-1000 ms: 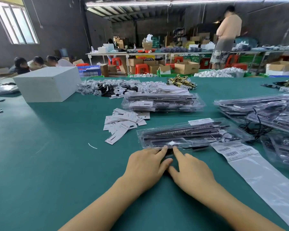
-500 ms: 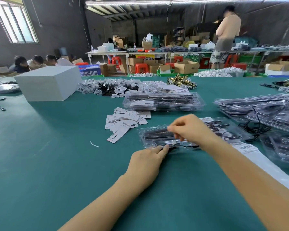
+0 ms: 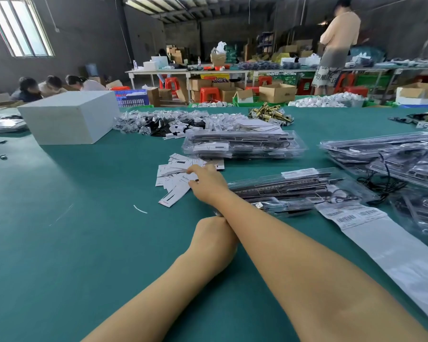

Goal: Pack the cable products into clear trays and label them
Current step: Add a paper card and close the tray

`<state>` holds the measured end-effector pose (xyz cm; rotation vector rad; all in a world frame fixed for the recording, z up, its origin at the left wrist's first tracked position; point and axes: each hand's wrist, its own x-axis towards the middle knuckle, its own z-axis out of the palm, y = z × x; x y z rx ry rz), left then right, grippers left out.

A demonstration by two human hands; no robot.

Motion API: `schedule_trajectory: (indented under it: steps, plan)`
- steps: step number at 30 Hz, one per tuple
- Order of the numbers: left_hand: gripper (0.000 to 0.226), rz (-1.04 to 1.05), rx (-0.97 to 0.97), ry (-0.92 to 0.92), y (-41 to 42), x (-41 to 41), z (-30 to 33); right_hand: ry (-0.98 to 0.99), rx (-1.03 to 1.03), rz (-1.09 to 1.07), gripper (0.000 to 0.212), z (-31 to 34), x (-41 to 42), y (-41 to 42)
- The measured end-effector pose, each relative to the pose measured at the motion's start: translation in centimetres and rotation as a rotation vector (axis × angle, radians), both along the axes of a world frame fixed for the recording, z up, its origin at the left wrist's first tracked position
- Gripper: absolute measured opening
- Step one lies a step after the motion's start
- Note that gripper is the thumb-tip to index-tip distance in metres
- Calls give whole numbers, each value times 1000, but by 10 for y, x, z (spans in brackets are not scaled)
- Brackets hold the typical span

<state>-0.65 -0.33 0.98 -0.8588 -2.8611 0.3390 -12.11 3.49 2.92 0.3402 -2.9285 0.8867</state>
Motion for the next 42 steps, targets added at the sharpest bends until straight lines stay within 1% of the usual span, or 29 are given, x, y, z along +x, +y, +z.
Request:
schedule_trajectory:
  steps: [3,6,9,12,14,15,17,19,21,22,24,27,29,30,32,33,35,37,38,42]
  plan:
    - [31,5,-22,12,1,3,2,-62,130,39,36,-3,-2,0]
    - [31,24,-3,-27,2,4,1,-77,213,62,36,-3,0,1]
    - [32,33,-3,-47,1,3,-1,-46,236,66,31,-5,1,1]
    - [28,46,27,-35,1,4,-2,-35,186,52,21,-6,1,1]
    - [11,-13,135,84,0,7,4,-41,125,37,27,-5,0,2]
    - [8,-15,138,97,0,10,8,-38,73,24,30,-4,1,2]
    - [23,-1,138,122,1,12,12,-16,-82,-16,27,-1,2,5]
    - [38,-29,221,240,1,16,8,3,-270,-81,21,0,3,10]
    - [43,-75,273,295,1,16,4,34,-446,-183,13,0,5,14]
    - [43,-79,274,307,2,16,6,46,-492,-241,10,-1,5,15]
    - [44,-61,277,277,2,16,7,60,-520,-336,8,-2,4,17]
    - [43,-80,292,257,2,14,5,83,-608,-382,17,0,6,18]
    - [42,-95,288,234,0,11,2,134,-753,-400,6,6,12,23]
    - [43,-97,298,216,-1,9,1,149,-842,-405,4,10,18,29]
    - [50,-72,335,211,-1,5,-3,155,-981,-416,7,16,33,46]
    - [53,-51,337,212,-2,3,-6,158,-995,-426,9,18,41,57]
    - [51,-7,326,159,-2,0,-9,168,-986,-447,12,23,57,86]
    - [45,-7,379,139,-1,-1,-10,134,-1050,-475,9,29,72,119]
    - [44,-7,393,144,0,-1,-9,86,-1072,-491,10,31,78,135]
    - [45,-4,369,133,-1,-1,-11,-192,-1065,-461,12,26,107,176]
